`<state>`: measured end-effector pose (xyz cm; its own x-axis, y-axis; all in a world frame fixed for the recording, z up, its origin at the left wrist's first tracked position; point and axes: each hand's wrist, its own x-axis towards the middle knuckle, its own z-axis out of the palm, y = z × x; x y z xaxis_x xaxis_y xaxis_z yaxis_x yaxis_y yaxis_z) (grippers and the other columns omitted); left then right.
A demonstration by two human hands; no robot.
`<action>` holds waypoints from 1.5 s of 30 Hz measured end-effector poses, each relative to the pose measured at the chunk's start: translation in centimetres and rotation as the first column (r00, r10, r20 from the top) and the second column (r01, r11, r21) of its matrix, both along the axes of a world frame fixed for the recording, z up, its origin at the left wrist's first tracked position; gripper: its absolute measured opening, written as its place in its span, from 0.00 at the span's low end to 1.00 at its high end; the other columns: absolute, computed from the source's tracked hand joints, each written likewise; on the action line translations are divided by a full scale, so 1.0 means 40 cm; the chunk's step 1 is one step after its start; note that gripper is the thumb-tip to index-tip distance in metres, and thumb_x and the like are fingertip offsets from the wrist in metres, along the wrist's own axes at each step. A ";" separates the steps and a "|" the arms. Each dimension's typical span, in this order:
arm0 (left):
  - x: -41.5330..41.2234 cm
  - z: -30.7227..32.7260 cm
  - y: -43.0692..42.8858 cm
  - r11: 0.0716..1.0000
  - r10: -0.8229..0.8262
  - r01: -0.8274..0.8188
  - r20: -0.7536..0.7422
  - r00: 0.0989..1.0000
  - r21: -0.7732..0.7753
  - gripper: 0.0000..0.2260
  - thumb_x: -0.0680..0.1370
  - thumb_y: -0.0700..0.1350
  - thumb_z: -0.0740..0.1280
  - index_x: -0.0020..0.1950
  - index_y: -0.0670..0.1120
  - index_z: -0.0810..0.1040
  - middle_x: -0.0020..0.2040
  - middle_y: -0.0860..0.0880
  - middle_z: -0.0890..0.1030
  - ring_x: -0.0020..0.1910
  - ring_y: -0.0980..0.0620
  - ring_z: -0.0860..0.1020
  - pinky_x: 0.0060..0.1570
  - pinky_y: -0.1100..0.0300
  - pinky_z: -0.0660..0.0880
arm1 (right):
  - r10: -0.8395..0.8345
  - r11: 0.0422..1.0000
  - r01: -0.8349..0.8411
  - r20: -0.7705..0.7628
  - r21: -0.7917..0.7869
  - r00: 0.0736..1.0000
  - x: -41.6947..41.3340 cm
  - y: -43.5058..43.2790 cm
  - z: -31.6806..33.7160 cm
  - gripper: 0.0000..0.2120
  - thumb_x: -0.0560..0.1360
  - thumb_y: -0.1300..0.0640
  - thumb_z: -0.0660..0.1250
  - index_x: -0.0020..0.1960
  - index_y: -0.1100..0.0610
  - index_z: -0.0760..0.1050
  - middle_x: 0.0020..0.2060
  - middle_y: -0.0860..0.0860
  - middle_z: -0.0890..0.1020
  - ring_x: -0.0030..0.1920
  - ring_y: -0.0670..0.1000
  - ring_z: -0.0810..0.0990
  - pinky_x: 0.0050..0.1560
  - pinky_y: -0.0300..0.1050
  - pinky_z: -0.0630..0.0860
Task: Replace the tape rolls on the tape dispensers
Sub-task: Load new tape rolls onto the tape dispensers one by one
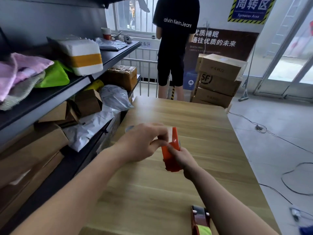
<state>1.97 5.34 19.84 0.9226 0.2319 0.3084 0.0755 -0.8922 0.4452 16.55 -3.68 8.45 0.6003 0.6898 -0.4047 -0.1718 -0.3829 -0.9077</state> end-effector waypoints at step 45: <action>-0.224 -0.407 -0.319 0.949 0.110 -0.183 0.272 0.956 0.257 0.09 0.74 0.49 0.67 0.49 0.47 0.83 0.50 0.51 0.85 0.54 0.51 0.81 0.67 0.38 0.61 | -0.085 0.975 0.209 -0.727 0.081 0.681 -0.258 -0.283 0.035 0.33 0.73 0.37 0.57 0.64 0.63 0.73 0.58 0.60 0.78 0.53 0.58 0.77 0.53 0.50 0.72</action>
<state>-6.98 -7.40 3.56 0.7689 0.2308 0.5963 0.1328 -0.9699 0.2043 6.21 -15.00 9.86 0.2695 0.7049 -0.6561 -0.8337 -0.1702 -0.5253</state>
